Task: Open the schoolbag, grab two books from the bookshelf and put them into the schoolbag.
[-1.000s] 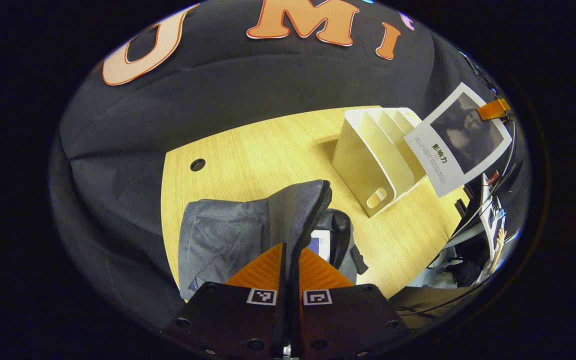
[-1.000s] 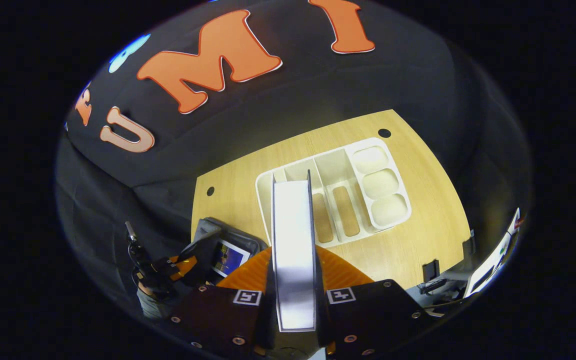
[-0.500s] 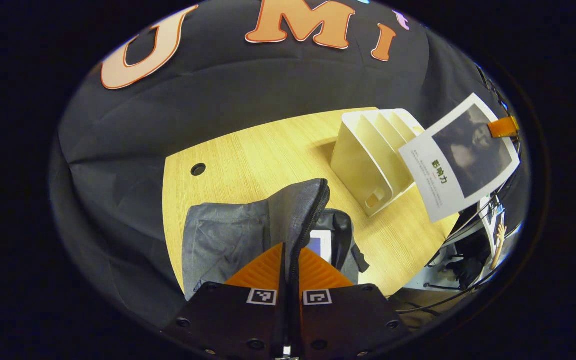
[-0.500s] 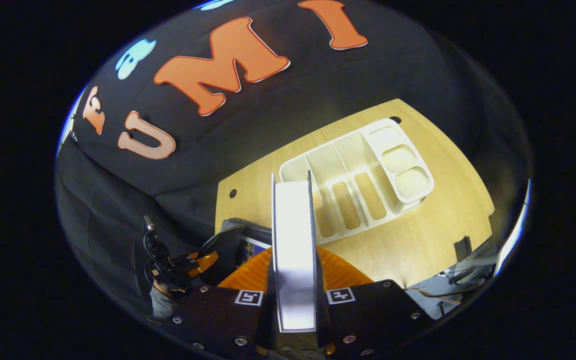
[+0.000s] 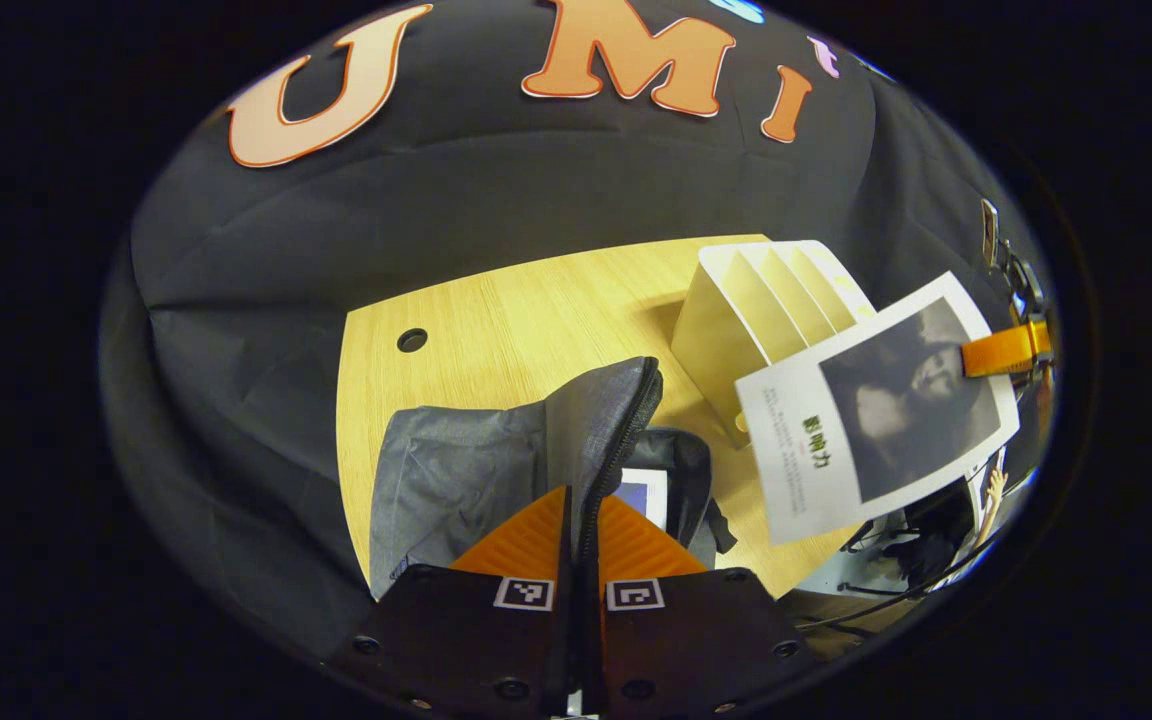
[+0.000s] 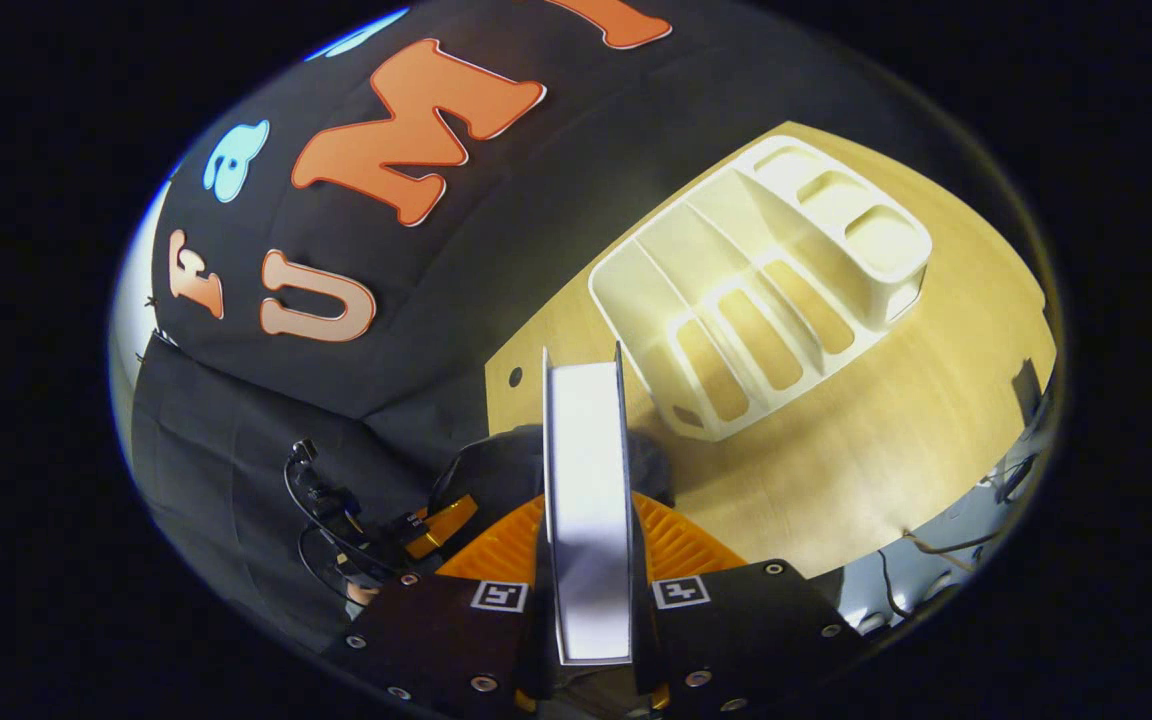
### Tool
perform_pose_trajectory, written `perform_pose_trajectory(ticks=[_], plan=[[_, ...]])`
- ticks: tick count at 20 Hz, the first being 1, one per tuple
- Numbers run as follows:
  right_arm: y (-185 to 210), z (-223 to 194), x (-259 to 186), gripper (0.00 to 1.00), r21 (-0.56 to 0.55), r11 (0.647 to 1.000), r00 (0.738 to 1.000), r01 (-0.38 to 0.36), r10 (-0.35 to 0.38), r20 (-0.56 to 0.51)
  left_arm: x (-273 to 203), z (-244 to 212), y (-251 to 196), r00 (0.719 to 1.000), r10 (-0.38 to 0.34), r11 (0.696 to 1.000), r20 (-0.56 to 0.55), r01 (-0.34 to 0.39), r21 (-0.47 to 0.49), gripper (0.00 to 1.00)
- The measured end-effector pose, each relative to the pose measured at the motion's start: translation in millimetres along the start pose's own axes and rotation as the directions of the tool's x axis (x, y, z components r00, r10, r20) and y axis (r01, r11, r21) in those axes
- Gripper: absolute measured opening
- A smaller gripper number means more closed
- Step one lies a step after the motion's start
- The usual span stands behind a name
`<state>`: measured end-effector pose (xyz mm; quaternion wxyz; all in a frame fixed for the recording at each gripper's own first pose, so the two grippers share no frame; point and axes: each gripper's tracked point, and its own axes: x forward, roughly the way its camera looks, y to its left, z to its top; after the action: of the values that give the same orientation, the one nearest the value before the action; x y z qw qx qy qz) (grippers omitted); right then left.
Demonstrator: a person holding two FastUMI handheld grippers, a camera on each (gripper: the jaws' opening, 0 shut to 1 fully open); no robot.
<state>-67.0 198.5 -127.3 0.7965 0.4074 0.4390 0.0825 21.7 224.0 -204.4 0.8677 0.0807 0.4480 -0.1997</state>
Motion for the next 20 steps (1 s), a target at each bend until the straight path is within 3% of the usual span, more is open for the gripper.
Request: perform_pose_trajectory(ticks=[8,12,17,20], plan=[[21,-33,71,0.31,0.042,0.996,0.994,-0.081,0.084,-0.077,-13,11,10,1.000,0.013,1.000,0.025,-0.012,-0.028,0.05],[26,-49,108,0.30,0.117,0.987,0.987,-0.114,0.125,-0.096,-18,13,12,0.999,0.015,0.999,0.030,-0.014,-0.047,0.05],[39,-65,144,0.30,0.166,0.974,0.982,-0.156,0.170,-0.077,-17,17,12,0.999,0.021,0.999,0.039,-0.019,-0.043,0.05],[41,-72,163,0.30,0.141,0.978,0.985,-0.152,0.162,-0.061,-19,16,11,0.999,0.018,0.999,0.046,-0.016,-0.041,0.05]])
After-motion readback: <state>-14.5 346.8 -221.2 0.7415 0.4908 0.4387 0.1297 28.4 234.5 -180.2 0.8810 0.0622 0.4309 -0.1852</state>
